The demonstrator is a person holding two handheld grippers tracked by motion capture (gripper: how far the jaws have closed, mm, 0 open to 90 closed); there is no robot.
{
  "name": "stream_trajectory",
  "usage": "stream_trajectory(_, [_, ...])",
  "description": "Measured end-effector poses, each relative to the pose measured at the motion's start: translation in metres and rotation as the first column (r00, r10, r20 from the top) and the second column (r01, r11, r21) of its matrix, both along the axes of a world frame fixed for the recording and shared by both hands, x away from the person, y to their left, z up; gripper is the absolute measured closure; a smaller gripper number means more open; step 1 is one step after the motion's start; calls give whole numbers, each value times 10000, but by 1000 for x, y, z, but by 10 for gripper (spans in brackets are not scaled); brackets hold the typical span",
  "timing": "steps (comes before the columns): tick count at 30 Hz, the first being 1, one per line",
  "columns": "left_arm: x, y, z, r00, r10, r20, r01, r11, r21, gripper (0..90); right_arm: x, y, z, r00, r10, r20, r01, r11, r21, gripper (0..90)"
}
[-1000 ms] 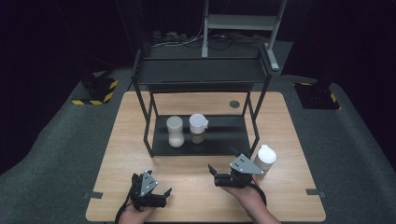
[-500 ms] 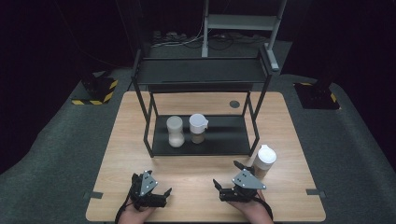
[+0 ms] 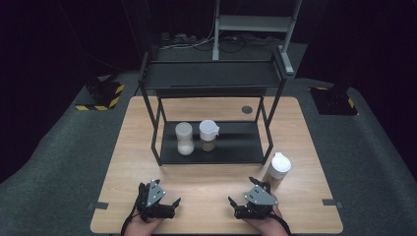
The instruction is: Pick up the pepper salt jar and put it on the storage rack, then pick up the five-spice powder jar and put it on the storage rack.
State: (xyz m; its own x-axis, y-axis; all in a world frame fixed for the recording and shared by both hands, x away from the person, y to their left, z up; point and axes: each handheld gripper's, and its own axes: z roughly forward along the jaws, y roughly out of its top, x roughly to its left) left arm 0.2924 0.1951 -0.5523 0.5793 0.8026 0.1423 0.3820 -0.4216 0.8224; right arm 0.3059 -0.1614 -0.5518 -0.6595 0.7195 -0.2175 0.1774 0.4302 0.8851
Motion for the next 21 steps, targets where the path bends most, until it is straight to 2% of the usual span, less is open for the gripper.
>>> stream_trajectory(12, [1, -2, 0, 10000, -27, -86, 28, 9999, 112, 8, -1, -2, 0, 9996, 204, -185, -204, 9998, 22, 3])
stream_trajectory(21, [0, -3, -1, 9999, -128, -65, 129, 9996, 242, 8, 1, -5, 1, 9996, 200, -206, -193, 9993, 331, 3])
